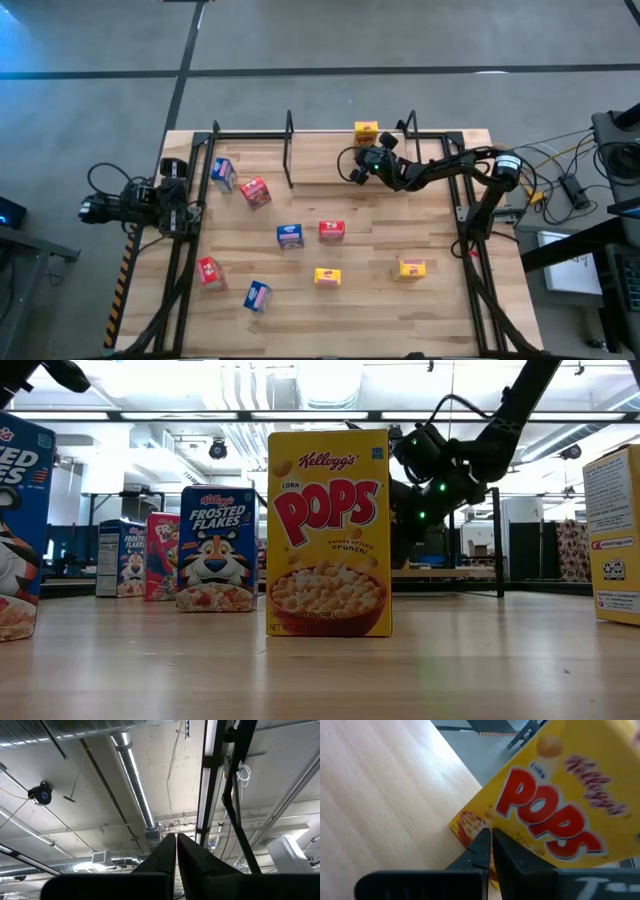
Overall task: Stack cereal on shelf
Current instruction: Put the top yellow cereal box on the shelf, then put the right red cereal box on the shelf
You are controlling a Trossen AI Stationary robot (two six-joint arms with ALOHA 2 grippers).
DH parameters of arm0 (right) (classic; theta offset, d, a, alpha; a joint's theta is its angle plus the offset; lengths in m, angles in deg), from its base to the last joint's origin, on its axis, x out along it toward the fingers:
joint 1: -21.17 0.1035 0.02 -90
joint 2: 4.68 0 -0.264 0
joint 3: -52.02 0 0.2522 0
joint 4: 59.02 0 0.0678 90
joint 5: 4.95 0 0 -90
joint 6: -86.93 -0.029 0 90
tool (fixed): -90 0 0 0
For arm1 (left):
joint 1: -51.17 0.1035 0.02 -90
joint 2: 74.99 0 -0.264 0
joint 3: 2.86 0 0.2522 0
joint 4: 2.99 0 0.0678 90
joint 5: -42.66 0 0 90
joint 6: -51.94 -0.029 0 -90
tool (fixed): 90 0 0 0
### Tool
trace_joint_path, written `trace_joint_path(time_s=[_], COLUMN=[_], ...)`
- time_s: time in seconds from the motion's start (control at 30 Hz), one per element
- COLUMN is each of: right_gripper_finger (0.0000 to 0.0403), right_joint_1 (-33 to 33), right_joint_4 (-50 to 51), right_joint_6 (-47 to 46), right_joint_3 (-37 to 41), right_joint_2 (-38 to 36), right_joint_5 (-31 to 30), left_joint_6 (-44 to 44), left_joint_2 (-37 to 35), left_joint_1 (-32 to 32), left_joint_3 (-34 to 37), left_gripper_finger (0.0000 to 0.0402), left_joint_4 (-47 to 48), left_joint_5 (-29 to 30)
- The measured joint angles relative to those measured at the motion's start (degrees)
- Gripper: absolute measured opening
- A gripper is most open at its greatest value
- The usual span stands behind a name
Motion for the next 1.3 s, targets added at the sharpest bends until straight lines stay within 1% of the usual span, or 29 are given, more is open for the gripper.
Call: trace_joint_path(time_s=[0.17,0.33,0.4,0.47,0.57,0.73,0.83,1.0,1.07,1.17,1.3], right_gripper_finger=[0.0009,0.0009,0.0009,0.0008,0.0009,0.0009,0.0009,0.0009,0.0009,0.0009,0.0009], right_joint_1=[4.48,9.93,11.95,13.58,15.49,17.43,18.13,18.69,18.75,18.75,18.75], right_joint_4=[4.3,4.85,4.93,4.8,3.39,2.37,1.55,1.27,1.33,1.25,1.28], right_joint_6=[-0.24,-1.38,-2.54,-4.51,-6.78,-7.22,-7.3,-7.37,-7.37,-7.36,-6.94], right_joint_3=[0.79,4.77,7.41,10.38,15.1,21.23,23.93,27.0,28.18,29.74,31.58], right_joint_2=[-6.76,-17.29,-22.01,-26.9,-33.61,-42.87,-47.72,-54.74,-57.36,-60.67,-64.39], right_joint_5=[0.11,0.33,2.49,6.27,10.86,13.43,15.78,20.21,22.6,25.29,25.66], left_joint_6=[0.01,0.02,0.02,0.11,0.95,4.06,5.98,7.18,7.93,8.77,10.76], left_joint_2=[0.01,1.43,2.63,4.59,9.87,23.64,32.37,44.59,48.16,52.05,56.72], left_joint_1=[-0.01,0.0,-0.01,-0.01,-0.02,-0.04,-0.04,-0.04,-0.04,-0.04,-0.04], left_joint_3=[0.0,0.0,-0.09,-1.2,-3.65,-10.54,-15.46,-24.86,-29.34,-35.82,-42.86], left_gripper_finger=[0.0,0.0,0.0,0.0,0.0,0.0,0.0,0.0,0.0,0.0,0.0], left_joint_4=[0.65,0.53,-0.29,-0.22,-0.16,0.1,1.91,9.89,15.84,27.74,41.99], left_joint_5=[-0.01,-0.02,-0.04,-0.21,-1.4,-6.1,-6.29,-6.14,-6.12,-5.52,1.72])
